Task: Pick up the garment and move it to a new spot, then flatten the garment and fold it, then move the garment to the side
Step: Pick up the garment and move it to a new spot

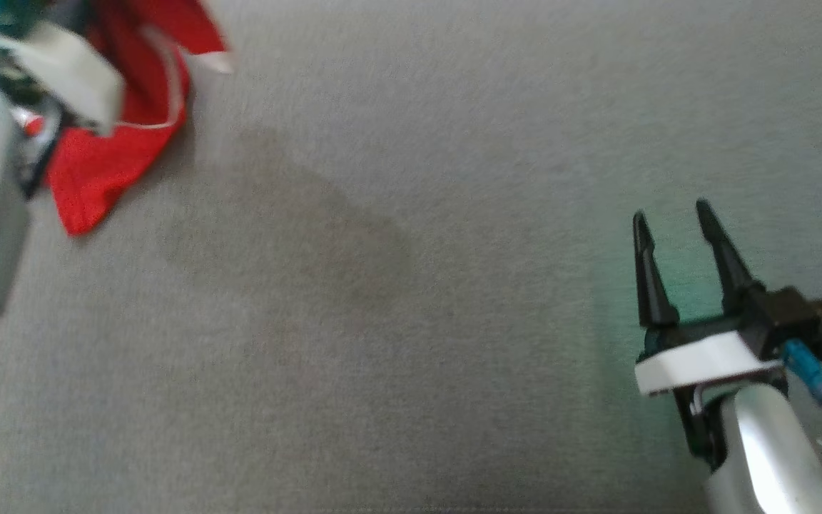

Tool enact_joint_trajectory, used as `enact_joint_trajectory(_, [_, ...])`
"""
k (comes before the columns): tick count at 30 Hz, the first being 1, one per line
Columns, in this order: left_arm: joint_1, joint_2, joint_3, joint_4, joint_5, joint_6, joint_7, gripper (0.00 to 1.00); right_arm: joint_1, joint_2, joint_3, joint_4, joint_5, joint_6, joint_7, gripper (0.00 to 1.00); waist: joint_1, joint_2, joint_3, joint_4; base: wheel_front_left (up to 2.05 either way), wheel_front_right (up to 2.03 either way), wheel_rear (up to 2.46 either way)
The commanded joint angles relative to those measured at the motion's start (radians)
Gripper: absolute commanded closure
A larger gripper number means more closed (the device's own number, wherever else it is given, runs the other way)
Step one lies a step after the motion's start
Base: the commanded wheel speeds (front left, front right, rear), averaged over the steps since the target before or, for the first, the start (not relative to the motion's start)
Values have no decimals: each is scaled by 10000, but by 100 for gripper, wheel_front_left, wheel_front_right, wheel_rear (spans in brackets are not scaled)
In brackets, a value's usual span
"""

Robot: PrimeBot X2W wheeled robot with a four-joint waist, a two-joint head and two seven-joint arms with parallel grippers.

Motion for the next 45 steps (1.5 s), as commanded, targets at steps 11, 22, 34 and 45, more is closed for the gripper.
enact_joint_trajectory(11, [-755,-1047,-1694,-2040,-1773,19,-365,100,184,-41,416,161,581,75,-277,0,3,-1,-993,-2274,0,0,0])
enact_joint_trajectory(22, [1072,-2150,-2965,134,-2372,18,-1828,100,-183,-41,585,14,882,75,-295,0,3,-1,188,-3205,0,0,0])
enact_joint_trajectory(34, [1692,-2935,-3056,2408,-2593,18,-2250,0,-247,-41,494,5,855,75,-297,0,3,-1,369,-3093,0,0,0])
enact_joint_trajectory(45, [2548,-2987,-1991,1224,-2851,26,-2266,0,252,-41,51,147,565,75,-298,0,3,-1,-885,-1820,0,0,0])
